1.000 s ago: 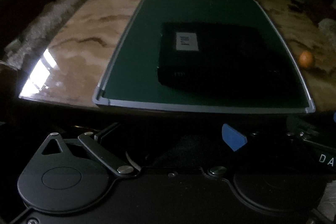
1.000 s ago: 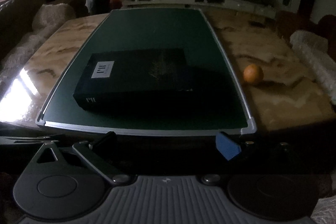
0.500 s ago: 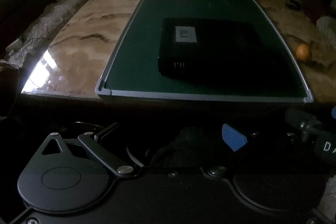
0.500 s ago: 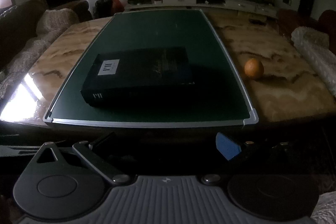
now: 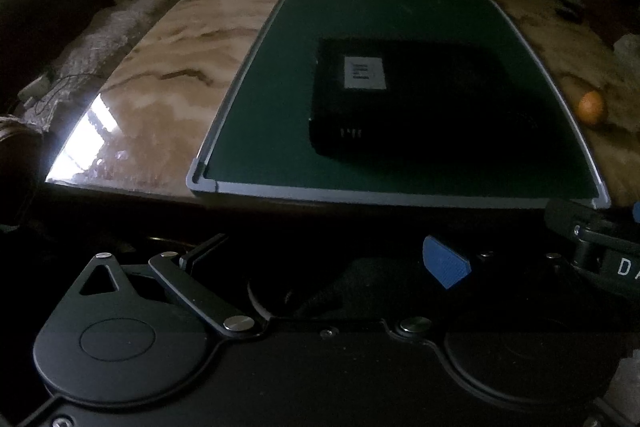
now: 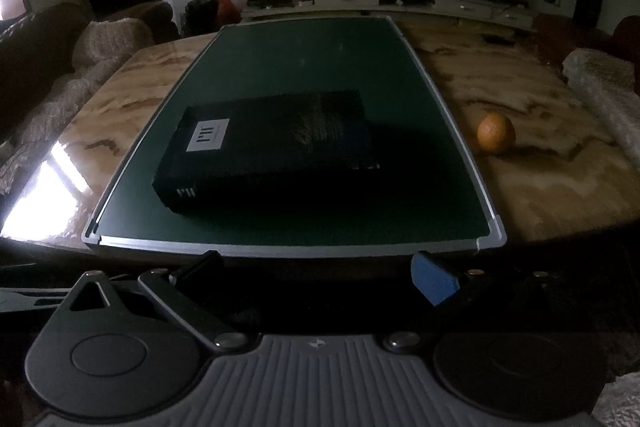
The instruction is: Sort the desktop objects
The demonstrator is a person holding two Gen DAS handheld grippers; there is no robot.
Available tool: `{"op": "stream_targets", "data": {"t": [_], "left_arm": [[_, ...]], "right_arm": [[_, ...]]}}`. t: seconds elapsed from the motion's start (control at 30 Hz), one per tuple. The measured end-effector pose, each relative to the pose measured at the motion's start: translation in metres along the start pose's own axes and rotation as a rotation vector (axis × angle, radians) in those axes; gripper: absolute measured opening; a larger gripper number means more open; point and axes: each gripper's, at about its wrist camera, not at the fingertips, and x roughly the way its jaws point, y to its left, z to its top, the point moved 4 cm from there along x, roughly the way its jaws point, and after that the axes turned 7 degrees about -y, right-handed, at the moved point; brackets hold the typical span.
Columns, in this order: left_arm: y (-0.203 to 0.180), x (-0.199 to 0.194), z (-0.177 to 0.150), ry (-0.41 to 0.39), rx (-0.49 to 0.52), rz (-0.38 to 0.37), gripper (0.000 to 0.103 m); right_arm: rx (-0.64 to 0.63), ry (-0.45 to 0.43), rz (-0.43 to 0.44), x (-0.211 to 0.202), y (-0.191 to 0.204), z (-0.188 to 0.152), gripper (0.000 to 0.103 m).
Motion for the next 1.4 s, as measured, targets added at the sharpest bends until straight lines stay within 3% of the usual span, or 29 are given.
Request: {"op": "stream_targets", "data": {"t": [0.43,0.9,1.4], "left_arm": [[-0.001,0.017,0.017,-0.013,0.000,0.032,0.103],[-0.001,0.038,0.028,-0.008,-0.004,0.057,0.103],[-0.002,0.049,0.028,0.005,0.000,0.053,0.103]], "right_arm": [[0.039,0.025,-0.002,0.027,-0.004,0.010,0.103],[-0.006,0.028,-0.014,0.048,0.001,0.020,0.103],[0.004,0.038,-0.018,0.063,-0.006,0.021,0.103]]}}
